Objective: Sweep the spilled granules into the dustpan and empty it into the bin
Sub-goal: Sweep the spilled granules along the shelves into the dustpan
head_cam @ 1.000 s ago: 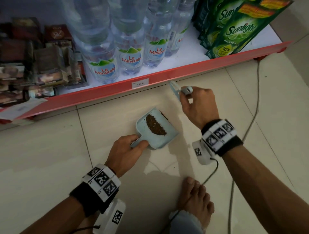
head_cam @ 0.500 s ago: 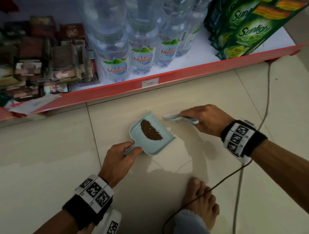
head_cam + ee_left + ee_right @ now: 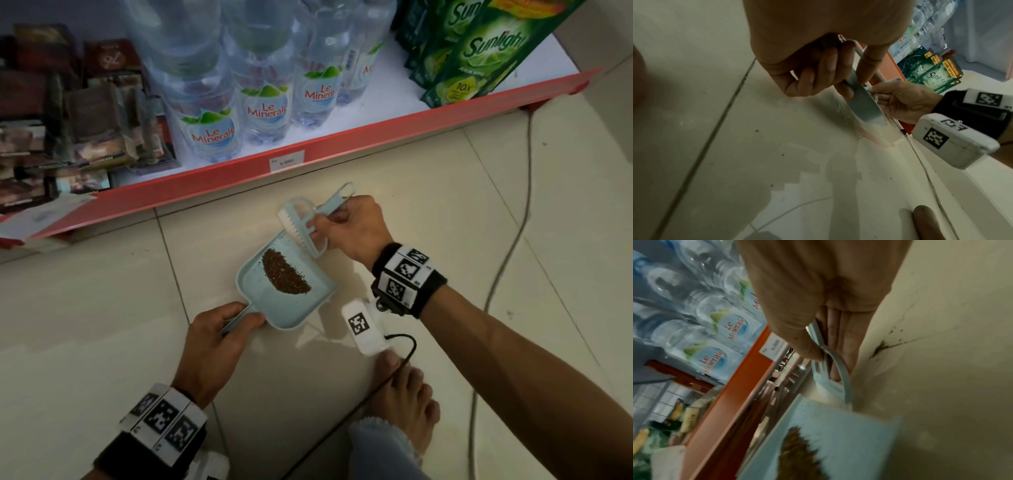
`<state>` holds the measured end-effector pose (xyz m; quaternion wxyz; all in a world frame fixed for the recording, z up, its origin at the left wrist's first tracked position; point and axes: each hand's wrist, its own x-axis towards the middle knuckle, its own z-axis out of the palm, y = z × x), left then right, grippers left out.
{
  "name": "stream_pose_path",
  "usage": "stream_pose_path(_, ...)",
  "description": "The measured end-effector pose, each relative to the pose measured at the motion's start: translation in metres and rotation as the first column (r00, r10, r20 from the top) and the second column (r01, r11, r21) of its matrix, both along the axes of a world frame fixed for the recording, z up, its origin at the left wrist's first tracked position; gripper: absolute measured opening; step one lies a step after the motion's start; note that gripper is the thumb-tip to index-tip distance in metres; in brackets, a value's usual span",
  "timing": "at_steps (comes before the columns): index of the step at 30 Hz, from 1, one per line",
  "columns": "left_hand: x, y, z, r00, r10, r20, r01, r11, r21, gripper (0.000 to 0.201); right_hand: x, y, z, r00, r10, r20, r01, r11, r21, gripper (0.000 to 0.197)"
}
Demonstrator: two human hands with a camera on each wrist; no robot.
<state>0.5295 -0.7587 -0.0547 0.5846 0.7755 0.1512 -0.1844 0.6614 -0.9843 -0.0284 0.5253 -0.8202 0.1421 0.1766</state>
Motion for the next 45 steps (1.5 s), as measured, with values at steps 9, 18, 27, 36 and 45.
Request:
stream_pose_path(9,0.010,-0.011,0.007,1.000,-0.010,-0.001,0.010,0.995,-0.095,0.029,0.010,-0.084,0.008,0.955,0.179,0.236,-0.014,0.822,-0.569,0.026)
stream_pose_path(18,0.026,-0.024,0.009,0.998,-0.060,0.022,0.061,0.993,-0.097,0.058,0.026,-0.128,0.020,0.887,0.148,0.437,0.232,0.675,-0.700,0.026)
stream_pose_path(27,0.032,-0.034,0.008,0.998,-0.066,0.007,0.067,0.997,-0.042,0.034,-0.026,-0.073,-0.001,0.809,0.474,0.349,-0.047,0.644,-0.764,0.021)
stream_pose_path(36,0.023,-0.023,0.003,0.999,-0.038,0.003,0.038,0.999,-0.022,0.019,-0.020,-0.061,0.019,0.814,0.184,0.550,0.137,0.860,-0.491,0.016)
stream_pose_path(45,0.019,-0.011,-0.008,0.999,0.007,0.041,-0.005,0.999,-0.047,0.015,-0.017,-0.054,-0.005,0.965,0.183,0.187,-0.071,0.872,-0.485,0.023)
